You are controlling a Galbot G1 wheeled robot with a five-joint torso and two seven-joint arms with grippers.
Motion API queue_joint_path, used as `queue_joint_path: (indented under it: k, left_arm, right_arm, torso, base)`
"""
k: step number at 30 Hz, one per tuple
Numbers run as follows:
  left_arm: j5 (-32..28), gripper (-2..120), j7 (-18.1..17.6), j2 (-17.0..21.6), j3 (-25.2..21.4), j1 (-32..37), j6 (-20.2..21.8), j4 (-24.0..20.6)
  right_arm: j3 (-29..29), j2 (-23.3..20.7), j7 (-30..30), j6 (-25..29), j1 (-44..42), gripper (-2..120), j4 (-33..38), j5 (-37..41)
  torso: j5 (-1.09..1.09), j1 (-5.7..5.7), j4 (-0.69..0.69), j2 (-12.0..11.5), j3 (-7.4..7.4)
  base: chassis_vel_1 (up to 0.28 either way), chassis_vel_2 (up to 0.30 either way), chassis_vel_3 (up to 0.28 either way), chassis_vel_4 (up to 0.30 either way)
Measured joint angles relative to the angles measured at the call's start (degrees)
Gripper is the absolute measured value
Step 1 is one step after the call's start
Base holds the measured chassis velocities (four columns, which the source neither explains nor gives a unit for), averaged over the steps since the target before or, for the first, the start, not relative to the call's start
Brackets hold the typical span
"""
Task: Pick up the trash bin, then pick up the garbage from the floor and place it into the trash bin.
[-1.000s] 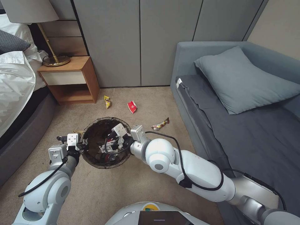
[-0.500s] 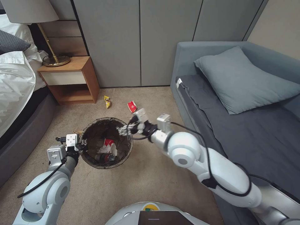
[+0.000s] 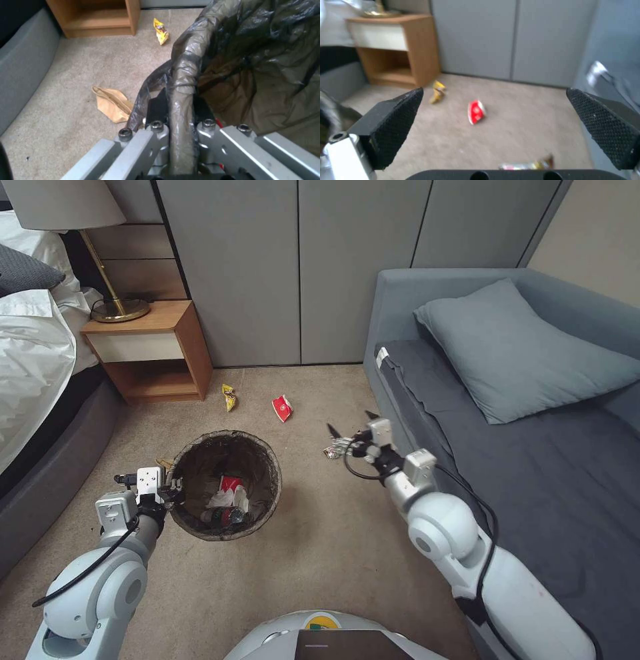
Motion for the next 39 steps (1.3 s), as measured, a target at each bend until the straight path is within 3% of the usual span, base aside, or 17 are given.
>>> queue_joint_path:
  k: [1, 3, 5, 13, 22, 39]
  left_arm:
    - [0.0, 4, 0.0, -0.2, 0.0, 0.0, 0.0, 0.0]
    - [0.1, 4, 0.0, -0.3, 0.1, 0.0, 0.0, 0.1]
    - [0.2, 4, 0.0, -0.6, 0.1, 0.0, -0.1, 0.2]
    - [0.1, 4, 0.1, -0.3, -0.4, 0.4, -0.1, 0.2]
    - [0.0, 4, 0.2, -0.1, -0.4, 0.6, -0.1, 0.2]
    - [0.0, 4, 0.3, -0.1, -0.4, 0.8, -0.2, 0.2]
  right_arm:
    - [2.0, 2.0, -0.8, 1.4, -2.4, 100, 0.0, -2.7]
    - [3.2, 3.4, -1.3, 2.2, -3.6, 100, -0.1, -4.5]
    - [7.4, 8.2, -2.8, 4.5, -7.8, 100, -0.3, -10.1]
    - [14.2, 13.7, -3.9, 9.4, -16.0, 100, 1.0, -15.6]
    - [17.7, 17.1, -5.3, 13.7, -23.8, 100, 2.0, -18.0]
    - [17.6, 17.2, -5.3, 13.6, -23.5, 100, 1.9, -17.8]
  torso:
    - [0.0, 0.0, 0.05, 0.0, 0.0]
    - [0.0, 0.0, 0.01, 0.0, 0.0]
    - [0.0, 0.0, 0.03, 0.0, 0.0]
    - [-0.01, 0.0, 0.04, 0.0, 0.0]
    - [-0.01, 0.0, 0.03, 0.0, 0.0]
    - [-0.01, 0.0, 0.04, 0.0, 0.0]
  base:
    - [0.0, 0.0, 0.0, 0.0]
    - [0.0, 0.0, 0.0, 0.0]
    - [0.0, 0.0, 0.0, 0.0]
    - [0.0, 0.0, 0.0, 0.0]
    - [0.0, 0.0, 0.0, 0.0]
    - [0.0, 0.0, 0.0, 0.0]
